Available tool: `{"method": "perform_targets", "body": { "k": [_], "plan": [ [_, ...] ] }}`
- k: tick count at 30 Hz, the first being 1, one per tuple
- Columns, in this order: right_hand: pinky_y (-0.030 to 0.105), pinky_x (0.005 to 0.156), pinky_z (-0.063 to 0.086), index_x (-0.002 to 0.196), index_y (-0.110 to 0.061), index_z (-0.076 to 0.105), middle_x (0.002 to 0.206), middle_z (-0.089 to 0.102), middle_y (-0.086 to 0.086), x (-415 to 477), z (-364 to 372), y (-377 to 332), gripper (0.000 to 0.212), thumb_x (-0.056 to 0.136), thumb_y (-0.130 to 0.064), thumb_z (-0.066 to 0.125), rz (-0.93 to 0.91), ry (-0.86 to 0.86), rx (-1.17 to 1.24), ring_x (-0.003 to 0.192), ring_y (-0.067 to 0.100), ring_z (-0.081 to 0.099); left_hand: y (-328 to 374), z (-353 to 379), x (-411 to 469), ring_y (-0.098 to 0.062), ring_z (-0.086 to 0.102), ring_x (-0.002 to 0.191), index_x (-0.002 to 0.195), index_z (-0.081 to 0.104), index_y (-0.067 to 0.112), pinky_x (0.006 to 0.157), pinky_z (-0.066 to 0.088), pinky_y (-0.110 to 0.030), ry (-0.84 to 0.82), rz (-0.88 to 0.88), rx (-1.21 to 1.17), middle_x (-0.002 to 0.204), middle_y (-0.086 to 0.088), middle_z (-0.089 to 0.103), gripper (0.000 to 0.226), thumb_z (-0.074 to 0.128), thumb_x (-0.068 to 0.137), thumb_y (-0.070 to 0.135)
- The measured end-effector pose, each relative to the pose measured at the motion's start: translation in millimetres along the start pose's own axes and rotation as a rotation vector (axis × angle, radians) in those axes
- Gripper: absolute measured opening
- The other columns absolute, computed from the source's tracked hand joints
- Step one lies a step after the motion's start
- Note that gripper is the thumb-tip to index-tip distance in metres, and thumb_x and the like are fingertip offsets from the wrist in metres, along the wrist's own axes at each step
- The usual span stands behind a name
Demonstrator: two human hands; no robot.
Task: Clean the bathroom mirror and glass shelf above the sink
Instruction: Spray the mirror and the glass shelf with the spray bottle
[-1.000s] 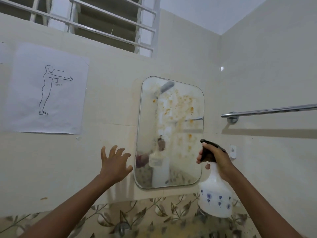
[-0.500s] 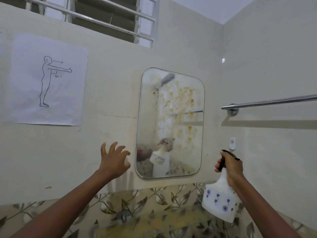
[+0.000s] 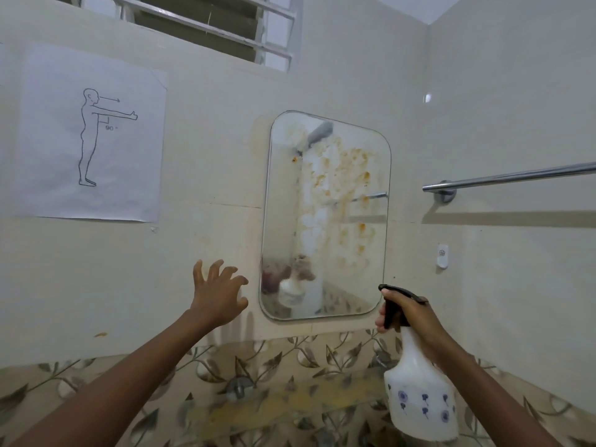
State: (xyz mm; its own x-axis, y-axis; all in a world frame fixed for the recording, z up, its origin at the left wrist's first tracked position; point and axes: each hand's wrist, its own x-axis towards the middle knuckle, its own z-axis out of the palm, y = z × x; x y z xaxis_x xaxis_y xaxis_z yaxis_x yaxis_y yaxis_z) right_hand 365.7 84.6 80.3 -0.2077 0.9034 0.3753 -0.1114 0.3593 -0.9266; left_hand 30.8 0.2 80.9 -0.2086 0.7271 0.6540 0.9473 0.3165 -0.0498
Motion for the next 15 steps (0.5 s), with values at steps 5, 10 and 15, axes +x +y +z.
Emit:
{"method": "perform_targets", "body": {
  "k": [5, 10, 15],
  "plan": [
    [0.034, 0.048, 0.046, 0.07, 0.005, 0.059, 0.062, 0.055, 0.021, 11, -29, 26, 0.027, 0.083, -0.017, 0.065, 0.148, 0.313, 0.101, 0.05, 0.029, 0.053, -4, 2, -4, -0.024, 0.011, 0.144, 0.127, 0.048, 0.033, 0.112, -0.008, -0.057, -0.017, -0.001, 0.015, 0.15, 0.002, 0.034, 0.042, 0.047, 0.087, 0.043],
    [0.036, 0.054, 0.055, 0.075, 0.003, 0.061, 0.058, 0.06, 0.015, 21, -37, 19, 0.02, 0.085, -0.014, 0.063, 0.063, 0.266, 0.124, 0.048, 0.027, 0.059, -3, 5, -5, -0.023, 0.011, 0.144, 0.127, 0.048, 0.034, 0.112, -0.008, -0.057, -0.018, 0.019, 0.02, 0.15, 0.002, 0.034, 0.041, 0.047, 0.087, 0.043],
    [0.021, 0.048, 0.054, 0.071, -0.005, 0.06, 0.049, 0.061, 0.002, 41, -36, -46, 0.021, 0.087, -0.018, 0.061, -0.23, 0.335, 0.303, 0.043, 0.016, 0.061, -1, 9, -4, -0.021, 0.011, 0.144, 0.125, 0.049, 0.034, 0.112, -0.009, -0.055, 0.001, 0.036, 0.013, 0.149, 0.003, 0.035, 0.04, 0.047, 0.087, 0.043]
  ]
}}
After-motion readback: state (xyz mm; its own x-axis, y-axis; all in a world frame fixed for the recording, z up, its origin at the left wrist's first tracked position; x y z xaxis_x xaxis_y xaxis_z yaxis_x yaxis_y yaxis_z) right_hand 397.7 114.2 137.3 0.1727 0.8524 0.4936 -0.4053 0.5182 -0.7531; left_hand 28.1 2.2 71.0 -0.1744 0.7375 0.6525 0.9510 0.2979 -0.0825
